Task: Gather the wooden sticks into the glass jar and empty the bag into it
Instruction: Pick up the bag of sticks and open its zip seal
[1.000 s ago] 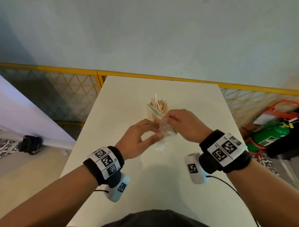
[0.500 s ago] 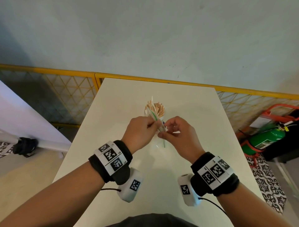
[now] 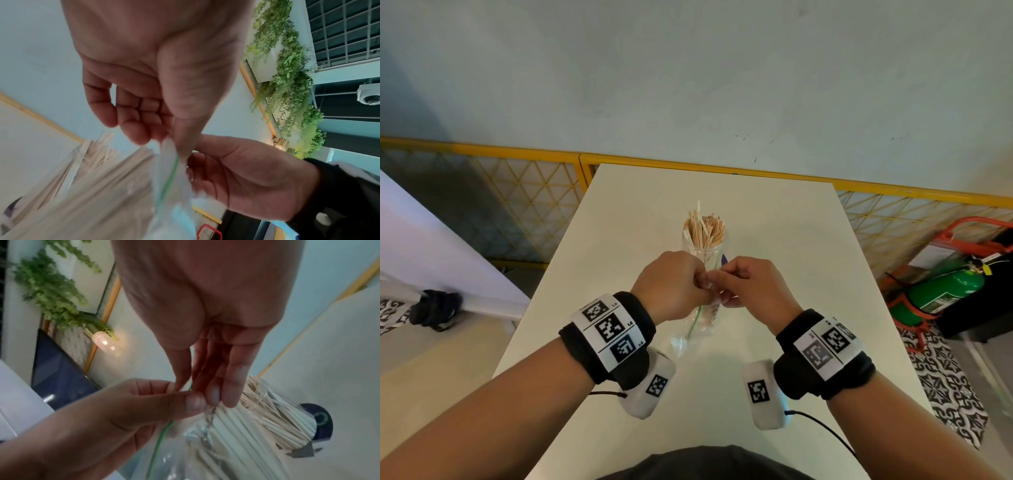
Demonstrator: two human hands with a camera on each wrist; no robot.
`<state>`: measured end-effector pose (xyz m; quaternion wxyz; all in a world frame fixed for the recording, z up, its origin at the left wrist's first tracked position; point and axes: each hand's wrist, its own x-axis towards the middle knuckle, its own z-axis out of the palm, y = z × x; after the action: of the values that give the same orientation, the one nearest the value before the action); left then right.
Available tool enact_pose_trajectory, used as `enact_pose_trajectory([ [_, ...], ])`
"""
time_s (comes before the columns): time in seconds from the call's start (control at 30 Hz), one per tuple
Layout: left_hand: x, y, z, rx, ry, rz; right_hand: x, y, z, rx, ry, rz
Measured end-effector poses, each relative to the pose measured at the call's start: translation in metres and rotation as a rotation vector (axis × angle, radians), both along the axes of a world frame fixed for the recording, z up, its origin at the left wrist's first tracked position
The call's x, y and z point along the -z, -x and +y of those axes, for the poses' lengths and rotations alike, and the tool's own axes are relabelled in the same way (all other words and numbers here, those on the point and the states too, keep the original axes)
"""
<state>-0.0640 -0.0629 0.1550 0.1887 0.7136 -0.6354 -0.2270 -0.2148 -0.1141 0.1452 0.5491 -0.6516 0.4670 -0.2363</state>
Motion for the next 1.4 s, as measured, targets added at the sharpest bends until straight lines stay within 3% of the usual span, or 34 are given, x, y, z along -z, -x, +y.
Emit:
enact_pose_trajectory([
  [0.13, 0.005, 0.000, 0.004, -0.050, 0.055, 0.196, -0.006, 0.002, -0.001, -0.005, -0.086, -0.091],
  [0.3, 0.006, -0.001, 0.010, -0.074, 0.035, 0.566, -0.014, 0.006, -0.003, -0.028, -0.203, -0.230],
  [0.57, -0.001, -0.006, 0.015, 0.050, 0.016, 0.847, -0.028, 0.009, -0.008, -0.135, -0.281, -0.289],
  [0.87, -0.008, -0.009, 0.017, -0.042, 0.075, 0.931, -0.035, 0.005, -0.009, -0.191, -0.218, -0.337],
  [0.97, 0.003, -0.008, 0.011, -0.073, 0.183, 0.667, -0.031, 0.002, -0.010, -0.152, -0.103, -0.236],
  [1.03, 0.005, -0.009, 0.007, -0.102, 0.243, 0.584, -0.025, 0.000, -0.010, -0.122, 0.012, -0.130],
  [1.17, -0.004, -0.003, 0.001, -0.144, 0.183, 0.710, -0.015, -0.001, -0.008, -0.105, 0.181, -0.002],
  [1.4, -0.002, -0.009, -0.002, -0.130, 0.098, 0.804, -0.012, 0.003, -0.015, -0.133, 0.161, 0.004],
])
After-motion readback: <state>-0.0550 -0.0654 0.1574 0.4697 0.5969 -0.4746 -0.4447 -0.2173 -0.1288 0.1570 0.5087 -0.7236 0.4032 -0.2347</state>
